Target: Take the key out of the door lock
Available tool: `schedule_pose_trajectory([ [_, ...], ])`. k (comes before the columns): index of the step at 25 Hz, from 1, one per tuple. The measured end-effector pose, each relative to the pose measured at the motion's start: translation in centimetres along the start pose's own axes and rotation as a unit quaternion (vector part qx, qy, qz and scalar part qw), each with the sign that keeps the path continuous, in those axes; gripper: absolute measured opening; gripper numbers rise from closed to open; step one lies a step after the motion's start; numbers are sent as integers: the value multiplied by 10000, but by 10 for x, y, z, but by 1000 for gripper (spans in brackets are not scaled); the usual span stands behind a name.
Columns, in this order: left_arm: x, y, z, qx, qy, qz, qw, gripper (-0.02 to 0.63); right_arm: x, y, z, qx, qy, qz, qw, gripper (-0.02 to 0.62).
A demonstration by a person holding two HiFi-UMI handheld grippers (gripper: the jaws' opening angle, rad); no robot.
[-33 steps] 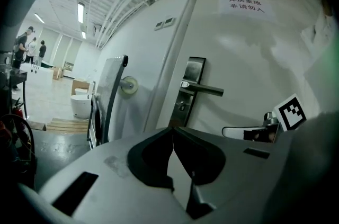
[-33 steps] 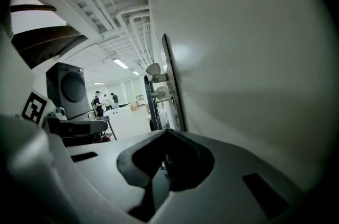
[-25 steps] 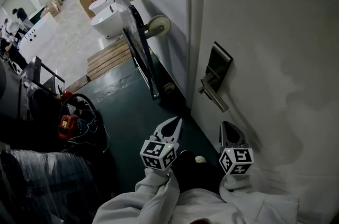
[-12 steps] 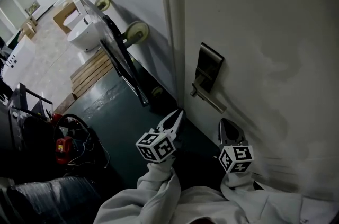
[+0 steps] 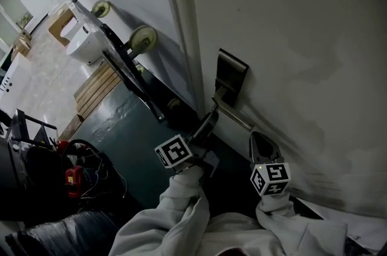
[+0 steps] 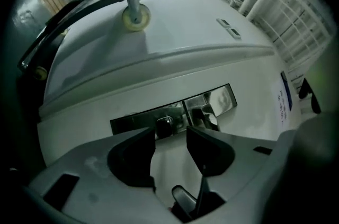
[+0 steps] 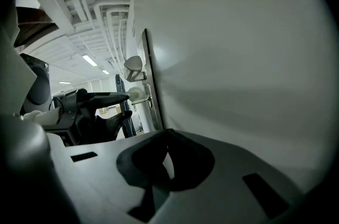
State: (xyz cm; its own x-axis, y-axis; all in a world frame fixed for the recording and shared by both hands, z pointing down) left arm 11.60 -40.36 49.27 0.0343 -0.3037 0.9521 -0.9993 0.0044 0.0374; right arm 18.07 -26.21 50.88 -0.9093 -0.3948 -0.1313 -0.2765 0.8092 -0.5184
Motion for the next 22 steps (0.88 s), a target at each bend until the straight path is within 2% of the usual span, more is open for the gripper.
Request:
schedule_pose_trajectory([
  [8,2,-25,10,-101,593,-321,9977,149,-6,0,10,34,153,25,9999,52],
  [11,4,-29,11,-106,662,-262,9974,69,-8,2,14,39,209,31,9998,52],
  [14,0,-33,12,-157,728,-423,9963,43,-8,1,15,49,251,63,9997,52],
  [22,2,-31,12,-196,897,-318,9953,31,0,6,12,67,321,144,9994,52],
])
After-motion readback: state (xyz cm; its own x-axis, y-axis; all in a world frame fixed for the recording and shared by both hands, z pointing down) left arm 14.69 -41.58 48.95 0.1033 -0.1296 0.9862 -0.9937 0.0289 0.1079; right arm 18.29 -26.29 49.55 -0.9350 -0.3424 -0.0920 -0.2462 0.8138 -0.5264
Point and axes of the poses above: the fingertips, and each gripper's own axes: y backward along the fingers, x to its left, z out of its top, the point moved 1 cm from there along y, backward along the fingers, and after that the axes turned 9 degrees about x, right-handed, at the moved point
